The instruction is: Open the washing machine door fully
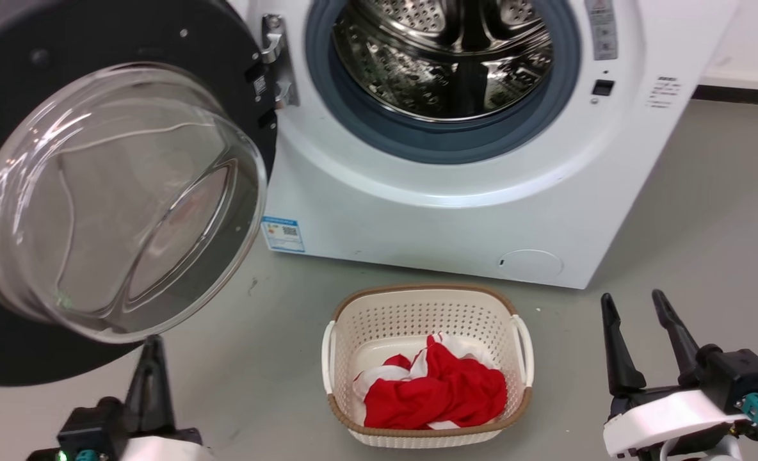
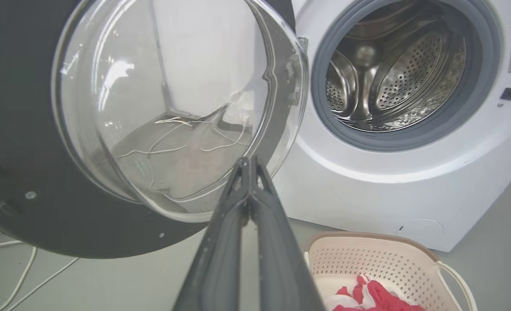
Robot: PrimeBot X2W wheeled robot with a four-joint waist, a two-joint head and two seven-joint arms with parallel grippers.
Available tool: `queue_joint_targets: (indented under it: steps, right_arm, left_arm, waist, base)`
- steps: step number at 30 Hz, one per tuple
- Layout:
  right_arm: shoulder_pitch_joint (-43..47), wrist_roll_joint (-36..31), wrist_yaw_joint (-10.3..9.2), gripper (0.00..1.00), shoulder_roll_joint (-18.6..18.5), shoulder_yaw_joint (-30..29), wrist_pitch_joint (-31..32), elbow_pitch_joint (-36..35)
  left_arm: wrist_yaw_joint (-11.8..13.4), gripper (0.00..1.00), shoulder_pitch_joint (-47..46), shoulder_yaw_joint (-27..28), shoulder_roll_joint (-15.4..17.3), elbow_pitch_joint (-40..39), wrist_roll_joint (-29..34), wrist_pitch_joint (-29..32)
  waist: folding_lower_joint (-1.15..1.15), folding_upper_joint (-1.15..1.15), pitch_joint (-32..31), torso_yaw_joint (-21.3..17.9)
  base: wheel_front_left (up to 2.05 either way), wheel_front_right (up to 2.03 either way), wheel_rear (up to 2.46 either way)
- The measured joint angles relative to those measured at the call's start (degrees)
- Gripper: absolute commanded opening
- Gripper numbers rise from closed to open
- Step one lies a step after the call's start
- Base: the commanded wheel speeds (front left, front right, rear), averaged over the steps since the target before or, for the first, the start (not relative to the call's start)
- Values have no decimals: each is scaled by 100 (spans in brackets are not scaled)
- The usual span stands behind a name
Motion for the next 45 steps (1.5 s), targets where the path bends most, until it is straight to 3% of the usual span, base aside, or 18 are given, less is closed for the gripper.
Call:
queue_joint_targets:
  steps: [1,22,45]
  right_arm:
    - [13,-13,1,100,-1,13,1,-8]
    - [222,-270,1,100,0,19,131,-326]
    - [318,-266,1,100,0,70,178,-353]
  left_arm:
    - [-13,100,4,-92,-66,18,14,0]
    - [-144,100,-686,-570,-349,296,538,-86]
    - [-265,100,-576,-382,-570,469,641,-86]
  waist:
    - [0,0,-27,-51]
    - [0,0,-292,-1032]
    - [0,0,-369,-1162]
  base:
    - [0,0,0]
    - [0,0,0]
    - [0,0,0]
